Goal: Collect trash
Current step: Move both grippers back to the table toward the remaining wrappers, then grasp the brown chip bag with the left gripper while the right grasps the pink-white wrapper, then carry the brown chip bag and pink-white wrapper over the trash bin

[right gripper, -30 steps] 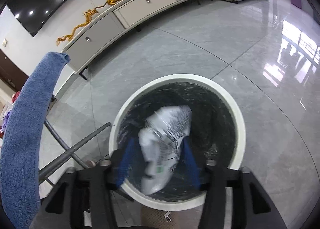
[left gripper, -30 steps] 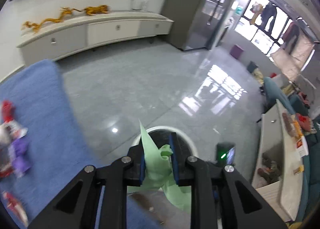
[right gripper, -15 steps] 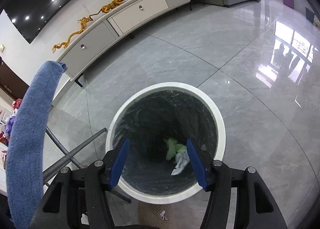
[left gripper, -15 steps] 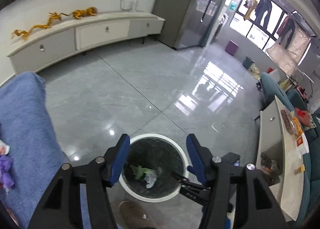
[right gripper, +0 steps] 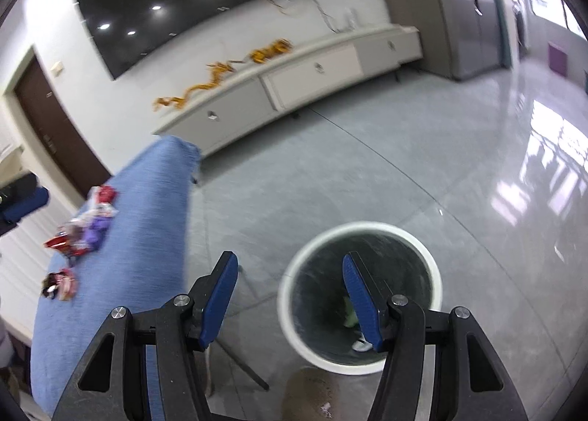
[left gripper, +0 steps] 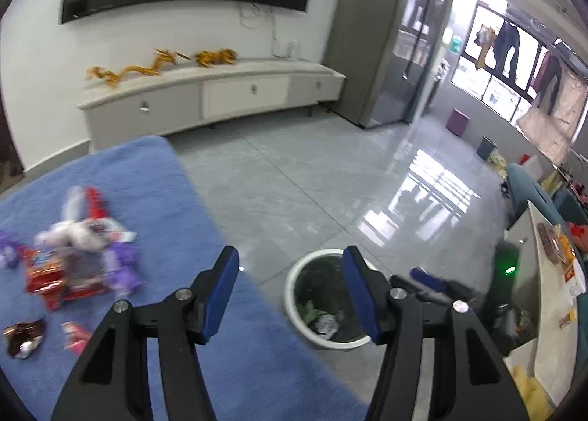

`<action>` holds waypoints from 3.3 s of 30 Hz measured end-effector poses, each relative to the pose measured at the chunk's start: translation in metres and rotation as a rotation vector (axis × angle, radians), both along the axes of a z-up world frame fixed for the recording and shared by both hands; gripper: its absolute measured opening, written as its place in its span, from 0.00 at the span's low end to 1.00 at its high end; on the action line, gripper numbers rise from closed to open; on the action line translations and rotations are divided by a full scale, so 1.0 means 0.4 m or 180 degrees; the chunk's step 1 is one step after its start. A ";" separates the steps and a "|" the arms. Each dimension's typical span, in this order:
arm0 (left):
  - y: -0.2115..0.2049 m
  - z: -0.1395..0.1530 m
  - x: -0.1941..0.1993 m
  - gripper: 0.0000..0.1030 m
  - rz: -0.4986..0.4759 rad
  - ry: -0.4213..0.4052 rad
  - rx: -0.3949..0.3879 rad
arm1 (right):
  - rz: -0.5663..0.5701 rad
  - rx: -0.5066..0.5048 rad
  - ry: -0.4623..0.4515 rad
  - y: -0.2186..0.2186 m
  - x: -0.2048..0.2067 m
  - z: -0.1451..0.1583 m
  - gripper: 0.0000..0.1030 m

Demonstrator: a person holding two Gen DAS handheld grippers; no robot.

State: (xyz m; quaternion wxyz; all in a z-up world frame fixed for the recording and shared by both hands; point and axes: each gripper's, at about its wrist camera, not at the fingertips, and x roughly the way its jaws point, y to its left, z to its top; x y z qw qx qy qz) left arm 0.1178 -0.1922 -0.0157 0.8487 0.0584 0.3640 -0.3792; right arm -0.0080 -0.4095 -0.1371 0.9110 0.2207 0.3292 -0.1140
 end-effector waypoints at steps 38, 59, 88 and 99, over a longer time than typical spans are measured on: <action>0.714 -0.210 0.224 0.71 0.0417 -0.0168 0.0750 | 0.1893 -0.0393 0.0232 0.707 0.349 0.072 0.55; 0.685 -0.286 0.310 0.56 0.0106 -0.0073 0.1001 | 0.2185 -0.0390 0.0502 0.788 0.463 -0.035 0.45; 0.671 -0.157 0.143 0.27 0.0549 0.0061 0.0491 | 0.2126 -0.0153 0.0145 0.682 0.280 0.050 0.09; 0.541 -0.096 0.106 0.27 0.0380 0.0038 0.0432 | 0.1840 0.0006 -0.0229 0.549 0.203 0.115 0.09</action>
